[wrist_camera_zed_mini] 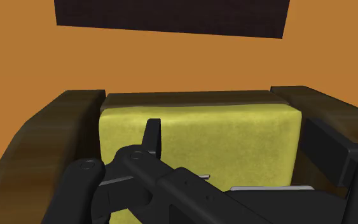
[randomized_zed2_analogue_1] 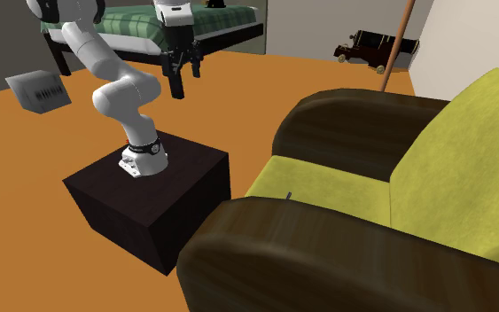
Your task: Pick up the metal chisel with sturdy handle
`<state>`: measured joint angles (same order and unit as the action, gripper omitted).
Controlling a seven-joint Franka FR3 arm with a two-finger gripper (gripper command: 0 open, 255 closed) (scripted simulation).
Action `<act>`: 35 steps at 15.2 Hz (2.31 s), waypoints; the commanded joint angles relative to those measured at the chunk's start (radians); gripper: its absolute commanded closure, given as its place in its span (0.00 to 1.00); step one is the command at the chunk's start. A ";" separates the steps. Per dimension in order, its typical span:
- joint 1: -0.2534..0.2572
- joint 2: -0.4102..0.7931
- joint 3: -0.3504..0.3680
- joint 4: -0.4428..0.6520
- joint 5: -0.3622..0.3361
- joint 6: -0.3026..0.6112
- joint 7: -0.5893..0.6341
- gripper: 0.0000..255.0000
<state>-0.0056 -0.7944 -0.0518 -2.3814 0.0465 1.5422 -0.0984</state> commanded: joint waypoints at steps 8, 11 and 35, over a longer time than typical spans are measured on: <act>-0.028 0.133 0.122 -0.092 0.056 0.252 0.238 0.00; -0.043 0.218 0.171 -0.105 0.069 0.361 0.339 0.00; -0.105 1.153 0.254 0.299 -0.276 0.883 1.263 0.00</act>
<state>-0.1178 0.3195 0.2151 -2.1134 -0.2128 2.4192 1.1276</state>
